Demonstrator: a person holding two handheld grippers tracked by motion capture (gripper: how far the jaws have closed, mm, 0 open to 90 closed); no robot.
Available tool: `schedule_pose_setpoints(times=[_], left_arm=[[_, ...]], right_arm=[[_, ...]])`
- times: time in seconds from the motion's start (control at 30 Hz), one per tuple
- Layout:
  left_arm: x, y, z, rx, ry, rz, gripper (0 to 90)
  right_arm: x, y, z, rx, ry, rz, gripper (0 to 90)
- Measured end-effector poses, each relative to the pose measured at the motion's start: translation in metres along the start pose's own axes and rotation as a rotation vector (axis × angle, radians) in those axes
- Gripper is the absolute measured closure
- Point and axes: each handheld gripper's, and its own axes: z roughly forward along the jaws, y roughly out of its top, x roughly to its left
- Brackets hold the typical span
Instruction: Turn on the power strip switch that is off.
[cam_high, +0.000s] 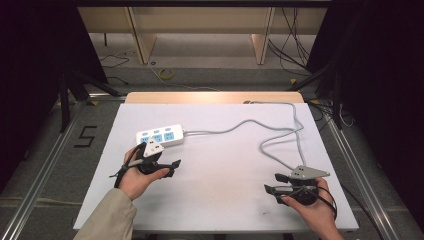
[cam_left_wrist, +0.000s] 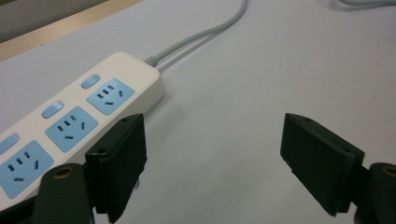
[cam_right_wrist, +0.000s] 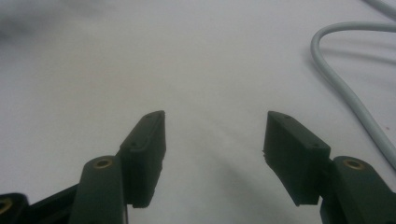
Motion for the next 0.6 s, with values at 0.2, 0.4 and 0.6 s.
schedule_pose_setpoints(times=[0.2,0.4,0.6], left_arm=[[-0.008,-0.010,-0.002,0.002,-0.002,0.016,21.7],[-0.014,-0.019,-0.005,0.001,-0.008,0.011,21.6],[-0.021,-0.022,-0.005,0.006,-0.020,0.016,21.7]], right_arm=[[0.000,0.000,0.000,0.001,0.002,0.000,40.1],[0.000,0.000,0.000,0.003,0.004,-0.001,40.2],[0.000,0.000,0.000,0.001,0.003,0.000,40.4]])
